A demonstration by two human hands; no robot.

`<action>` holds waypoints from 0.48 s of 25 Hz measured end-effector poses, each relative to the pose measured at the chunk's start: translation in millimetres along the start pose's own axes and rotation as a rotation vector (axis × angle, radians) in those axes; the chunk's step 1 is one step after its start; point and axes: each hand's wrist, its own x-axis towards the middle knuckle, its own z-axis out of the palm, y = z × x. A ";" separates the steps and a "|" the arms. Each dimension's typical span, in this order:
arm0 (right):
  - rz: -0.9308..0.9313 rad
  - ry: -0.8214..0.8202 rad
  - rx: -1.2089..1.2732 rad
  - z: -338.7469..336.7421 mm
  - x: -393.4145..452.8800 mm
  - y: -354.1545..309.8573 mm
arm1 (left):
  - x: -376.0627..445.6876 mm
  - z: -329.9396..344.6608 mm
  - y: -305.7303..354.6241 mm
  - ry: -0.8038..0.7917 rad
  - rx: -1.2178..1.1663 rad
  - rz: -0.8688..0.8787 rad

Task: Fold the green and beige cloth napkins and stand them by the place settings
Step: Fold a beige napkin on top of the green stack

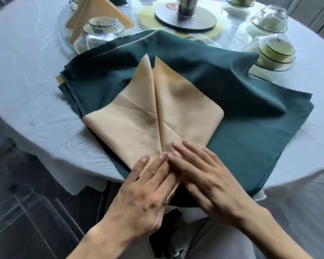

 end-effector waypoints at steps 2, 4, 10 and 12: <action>-0.029 -0.160 -0.149 3.3 -0.9 15.6 | 0.9 -0.8 -0.7 -0.005 -0.009 -0.006; -0.016 -0.251 -0.210 -2.8 9.6 43.6 | 0.2 -1.8 -1.1 -0.012 -0.018 -0.013; 0.009 -0.253 -0.216 -34.9 24.0 104.5 | -1.9 -4.0 -1.8 0.014 -0.058 -0.027; -0.038 -0.226 -0.129 -28.4 19.5 83.4 | -2.7 -9.0 -3.7 0.050 -0.096 -0.041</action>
